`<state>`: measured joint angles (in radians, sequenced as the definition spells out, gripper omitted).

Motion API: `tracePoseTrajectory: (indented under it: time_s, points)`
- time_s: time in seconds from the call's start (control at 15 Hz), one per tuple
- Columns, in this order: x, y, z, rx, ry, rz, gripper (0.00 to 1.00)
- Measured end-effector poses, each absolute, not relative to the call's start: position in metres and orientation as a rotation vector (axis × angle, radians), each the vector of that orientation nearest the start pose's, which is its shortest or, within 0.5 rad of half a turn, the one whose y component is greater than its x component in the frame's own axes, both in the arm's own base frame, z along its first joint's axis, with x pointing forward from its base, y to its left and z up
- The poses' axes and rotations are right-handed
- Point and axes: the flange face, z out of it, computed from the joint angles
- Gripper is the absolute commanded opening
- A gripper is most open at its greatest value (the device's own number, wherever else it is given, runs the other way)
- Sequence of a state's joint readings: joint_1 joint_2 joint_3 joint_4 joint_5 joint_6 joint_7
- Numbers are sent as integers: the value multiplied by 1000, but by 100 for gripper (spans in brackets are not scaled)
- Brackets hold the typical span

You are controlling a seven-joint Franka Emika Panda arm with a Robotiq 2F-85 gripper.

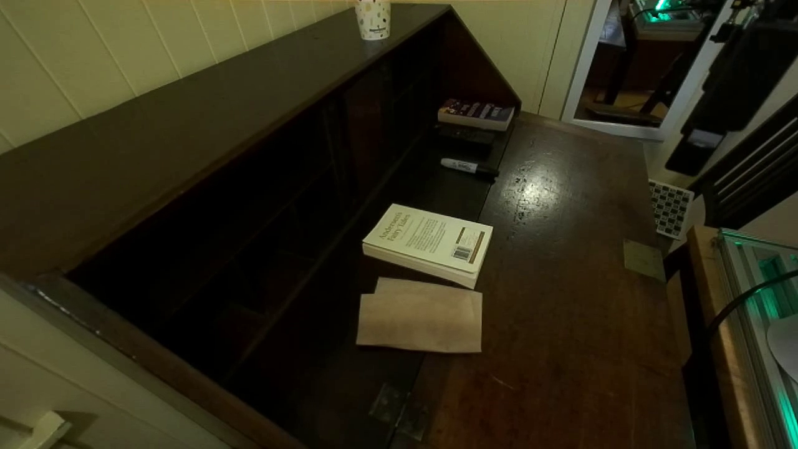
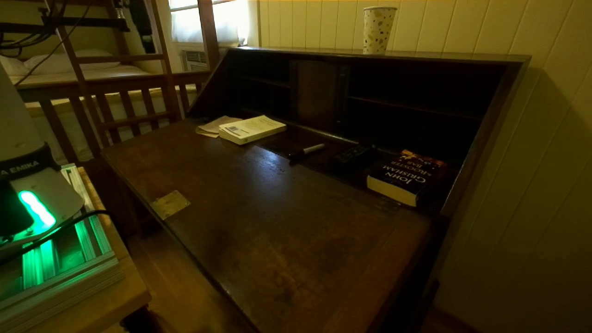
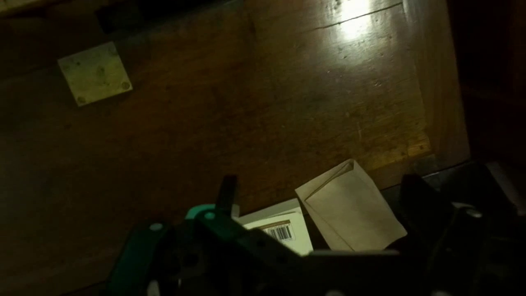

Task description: Put the marker in the cup

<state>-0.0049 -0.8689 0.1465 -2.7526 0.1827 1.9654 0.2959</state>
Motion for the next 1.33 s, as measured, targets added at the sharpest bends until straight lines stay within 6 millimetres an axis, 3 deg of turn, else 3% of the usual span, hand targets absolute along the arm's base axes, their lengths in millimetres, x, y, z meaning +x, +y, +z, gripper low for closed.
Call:
tracePoseTrajectory:
  time_s: [0.27,0.6,0.73,1.33]
  points:
    - [310,12,459,-3030,426,-184,100]
    - [317,-51,448,-2989,566,-193,100]
    - [318,-67,444,-2985,615,-193,100]
    - [319,-65,443,-2996,596,-193,100]
